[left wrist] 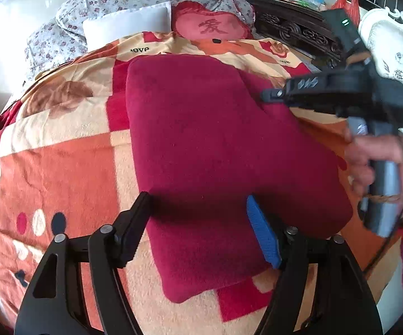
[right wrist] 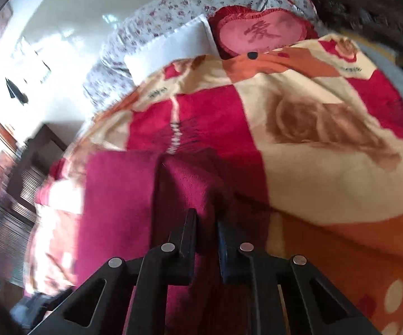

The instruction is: Fold small clothes

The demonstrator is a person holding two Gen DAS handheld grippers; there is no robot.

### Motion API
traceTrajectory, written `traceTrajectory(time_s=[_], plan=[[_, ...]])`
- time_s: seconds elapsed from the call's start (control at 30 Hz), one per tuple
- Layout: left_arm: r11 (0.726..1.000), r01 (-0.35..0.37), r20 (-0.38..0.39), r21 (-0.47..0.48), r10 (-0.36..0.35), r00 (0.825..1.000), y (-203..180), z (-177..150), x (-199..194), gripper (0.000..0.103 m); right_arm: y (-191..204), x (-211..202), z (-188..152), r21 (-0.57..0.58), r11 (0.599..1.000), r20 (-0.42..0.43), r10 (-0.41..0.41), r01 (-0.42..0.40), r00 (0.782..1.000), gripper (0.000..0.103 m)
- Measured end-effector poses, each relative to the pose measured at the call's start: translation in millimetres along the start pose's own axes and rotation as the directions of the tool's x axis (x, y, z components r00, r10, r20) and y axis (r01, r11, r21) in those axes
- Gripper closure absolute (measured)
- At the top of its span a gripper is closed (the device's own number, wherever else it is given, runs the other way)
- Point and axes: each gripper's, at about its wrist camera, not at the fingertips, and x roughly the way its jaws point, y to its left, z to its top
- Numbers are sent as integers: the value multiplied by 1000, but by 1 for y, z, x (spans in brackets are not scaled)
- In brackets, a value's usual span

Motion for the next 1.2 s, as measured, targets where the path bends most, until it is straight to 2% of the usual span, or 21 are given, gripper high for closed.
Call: traceTrajectory(time_s=[0.1,0.2,0.4,0.53,0.6,0.63,0.7,0.87,0.9,0.97,1.07,1.13,1.2], plan=[[1000,-25,-6,15,25,1000,-4,1,3,32,-9,2,-2,23,1000,6,4,-4,1000,91],[1000,-21,-15,-9,21,1000,0,1,4,31,-9,-11,-2,38,999,12,30,-30,999,90],[999,-14,-14,-29,13,1000,4,0,3,31,28,-65,-19,-91,996,37,23,-20,999,89],[999,-17,-14,-31,17,1000,4,0,3,31,44,-71,-43,-147,988,12,59,-57,998,89],[999,-19,-15,-32,19,1000,3,0,3,31,42,-60,-53,-165,986,-7,7,-9,1000,89],[999,-19,-16,-33,18,1000,4,0,2,31,37,-47,-60,-177,983,-29,-51,45,998,89],[999,-17,-24,-41,16,1000,5,0,1,31,28,-31,-69,-196,975,-31,-115,107,993,88],[995,5,-30,-95,-7,1000,22,3,-5,31,-1,-39,-71,-73,997,-24,-7,5,1000,80],[994,9,-27,-107,-12,1000,27,6,-7,31,-1,-42,-71,-74,997,-19,0,-1,1000,79],[988,48,4,-147,-48,999,40,12,-11,31,-3,-48,-70,-63,998,2,3,-3,1000,56],[964,130,40,-233,-124,991,59,20,-11,29,-11,-55,-66,1,999,51,39,-40,998,37],[943,178,24,-282,-178,984,69,25,-1,29,-18,-51,-62,50,996,57,77,-80,995,28],[936,192,14,-294,-197,980,71,27,9,29,-22,-38,-59,71,992,35,100,-102,994,28]])
